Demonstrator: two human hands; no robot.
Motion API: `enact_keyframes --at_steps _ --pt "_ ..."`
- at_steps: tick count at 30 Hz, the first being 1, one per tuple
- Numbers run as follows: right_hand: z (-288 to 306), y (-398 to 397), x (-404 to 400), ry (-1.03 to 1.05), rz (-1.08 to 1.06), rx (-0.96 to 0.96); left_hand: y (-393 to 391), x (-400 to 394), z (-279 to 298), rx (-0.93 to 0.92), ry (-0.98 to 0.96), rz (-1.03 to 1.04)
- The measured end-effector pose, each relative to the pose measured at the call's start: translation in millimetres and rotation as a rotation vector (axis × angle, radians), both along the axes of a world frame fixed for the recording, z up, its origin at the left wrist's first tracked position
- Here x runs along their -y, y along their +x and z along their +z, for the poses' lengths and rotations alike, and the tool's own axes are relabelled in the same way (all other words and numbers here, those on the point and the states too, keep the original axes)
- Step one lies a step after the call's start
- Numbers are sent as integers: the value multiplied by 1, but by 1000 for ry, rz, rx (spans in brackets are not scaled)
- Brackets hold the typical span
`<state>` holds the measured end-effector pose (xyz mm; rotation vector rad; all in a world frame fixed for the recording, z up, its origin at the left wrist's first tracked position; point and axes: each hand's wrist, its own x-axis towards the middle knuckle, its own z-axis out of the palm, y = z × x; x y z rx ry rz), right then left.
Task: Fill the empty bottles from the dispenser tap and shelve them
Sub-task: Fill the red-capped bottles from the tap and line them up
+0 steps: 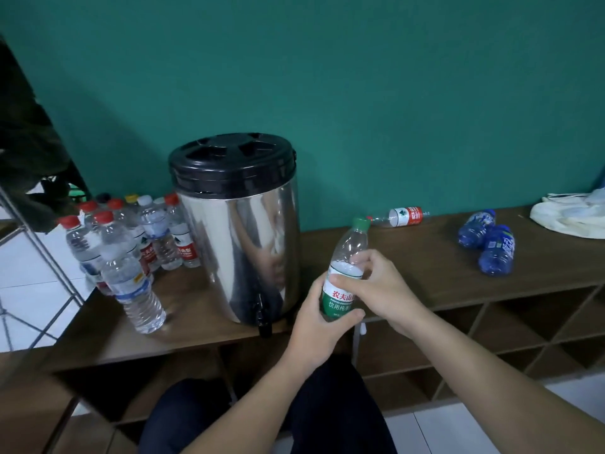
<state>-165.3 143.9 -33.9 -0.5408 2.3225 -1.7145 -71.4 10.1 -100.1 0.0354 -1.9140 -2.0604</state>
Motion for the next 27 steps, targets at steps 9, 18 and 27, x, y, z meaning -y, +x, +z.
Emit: enact_keyframes --at_steps 9,18,27 --pt "34 39 19 254 39 -155 45 13 -13 86 -112 173" --pt "50 46 25 750 -14 -793 85 15 -28 133 -204 183" --pt "55 44 37 875 292 -574 105 27 -47 130 -165 80"
